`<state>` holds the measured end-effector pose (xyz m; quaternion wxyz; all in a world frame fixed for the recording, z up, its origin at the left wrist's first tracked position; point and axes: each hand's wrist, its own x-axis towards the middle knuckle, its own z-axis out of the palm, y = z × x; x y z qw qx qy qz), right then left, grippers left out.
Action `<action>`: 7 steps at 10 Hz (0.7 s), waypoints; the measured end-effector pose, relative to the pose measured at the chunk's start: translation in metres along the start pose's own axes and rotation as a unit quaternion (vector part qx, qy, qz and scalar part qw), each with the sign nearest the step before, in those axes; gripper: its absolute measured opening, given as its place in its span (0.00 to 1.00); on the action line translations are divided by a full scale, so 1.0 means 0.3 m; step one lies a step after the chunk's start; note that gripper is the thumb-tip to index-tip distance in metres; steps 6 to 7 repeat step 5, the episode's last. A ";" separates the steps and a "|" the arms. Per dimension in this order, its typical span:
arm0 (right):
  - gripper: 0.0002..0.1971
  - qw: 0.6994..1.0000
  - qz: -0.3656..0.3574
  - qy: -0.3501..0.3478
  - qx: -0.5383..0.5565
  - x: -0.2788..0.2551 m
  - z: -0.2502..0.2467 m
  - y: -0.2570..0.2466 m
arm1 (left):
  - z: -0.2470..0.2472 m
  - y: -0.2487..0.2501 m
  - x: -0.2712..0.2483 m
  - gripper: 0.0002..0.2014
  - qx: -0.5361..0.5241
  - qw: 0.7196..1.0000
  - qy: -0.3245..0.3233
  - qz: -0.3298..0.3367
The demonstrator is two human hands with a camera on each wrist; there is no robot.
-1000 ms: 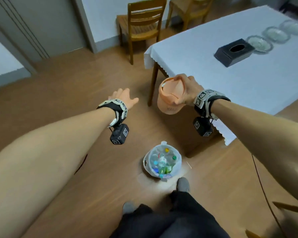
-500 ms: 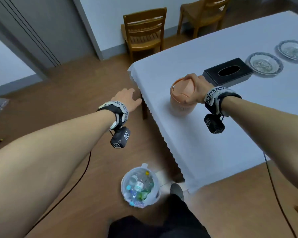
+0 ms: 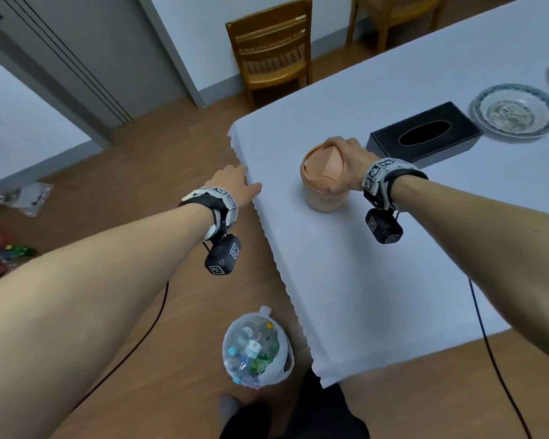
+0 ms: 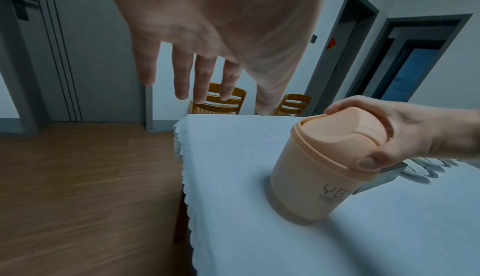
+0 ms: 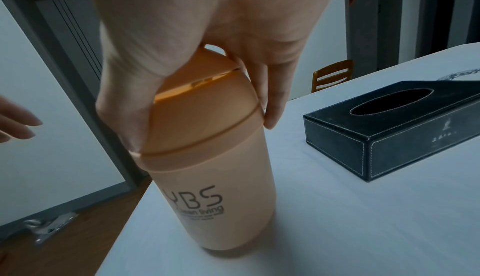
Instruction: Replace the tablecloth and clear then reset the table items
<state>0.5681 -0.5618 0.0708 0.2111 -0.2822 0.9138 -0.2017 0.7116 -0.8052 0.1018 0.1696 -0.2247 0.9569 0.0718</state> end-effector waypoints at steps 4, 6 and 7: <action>0.61 0.999 -0.006 0.001 0.047 -0.018 0.055 0.115 | 0.091 0.063 -0.050 0.31 -0.011 1.000 0.003 0.006; 0.62 0.998 0.018 0.027 0.050 -0.069 0.068 0.118 | 0.089 0.061 -0.079 0.31 -0.016 1.000 0.008 0.013; 0.62 0.998 0.018 0.027 0.050 -0.069 0.068 0.118 | 0.089 0.061 -0.079 0.31 -0.016 1.000 0.008 0.013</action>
